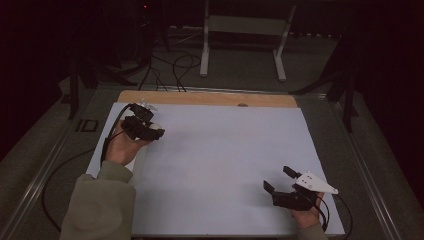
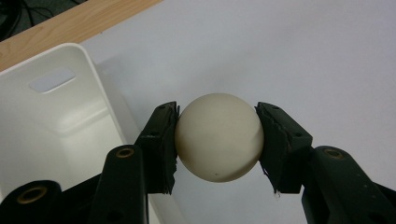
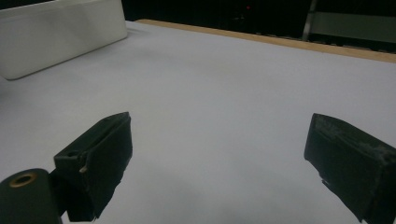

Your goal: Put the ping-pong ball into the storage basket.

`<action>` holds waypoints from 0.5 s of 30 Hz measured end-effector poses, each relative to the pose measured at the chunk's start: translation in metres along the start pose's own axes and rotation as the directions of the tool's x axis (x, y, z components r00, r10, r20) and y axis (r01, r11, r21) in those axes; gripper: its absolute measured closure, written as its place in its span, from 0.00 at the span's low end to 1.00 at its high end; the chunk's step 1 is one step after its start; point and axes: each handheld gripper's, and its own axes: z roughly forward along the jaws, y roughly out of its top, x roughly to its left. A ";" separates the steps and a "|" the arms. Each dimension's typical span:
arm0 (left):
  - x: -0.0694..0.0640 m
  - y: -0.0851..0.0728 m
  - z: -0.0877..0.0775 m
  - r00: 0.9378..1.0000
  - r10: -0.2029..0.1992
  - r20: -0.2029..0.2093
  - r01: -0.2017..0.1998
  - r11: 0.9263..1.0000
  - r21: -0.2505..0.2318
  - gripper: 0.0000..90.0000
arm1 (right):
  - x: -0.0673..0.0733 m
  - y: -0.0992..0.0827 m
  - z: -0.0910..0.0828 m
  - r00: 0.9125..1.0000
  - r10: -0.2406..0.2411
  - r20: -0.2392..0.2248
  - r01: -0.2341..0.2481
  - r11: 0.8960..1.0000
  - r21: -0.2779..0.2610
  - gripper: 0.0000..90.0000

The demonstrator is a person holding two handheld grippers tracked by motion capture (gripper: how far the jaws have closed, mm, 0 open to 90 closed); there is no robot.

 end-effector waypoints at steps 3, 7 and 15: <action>0.001 -0.001 -0.001 1.000 -0.001 -0.001 0.001 1.000 -0.001 0.57 | 0.000 0.000 0.000 1.000 0.000 0.000 0.000 1.000 0.000 0.08; 0.004 -0.002 -0.004 1.000 -0.006 -0.007 0.006 1.000 -0.003 0.57 | 0.000 0.000 0.000 1.000 -0.001 0.000 0.001 1.000 0.000 0.08; 0.007 -0.004 -0.005 1.000 -0.012 -0.014 0.011 1.000 -0.002 0.57 | 0.000 0.000 0.000 1.000 -0.001 0.007 0.001 1.000 0.005 0.08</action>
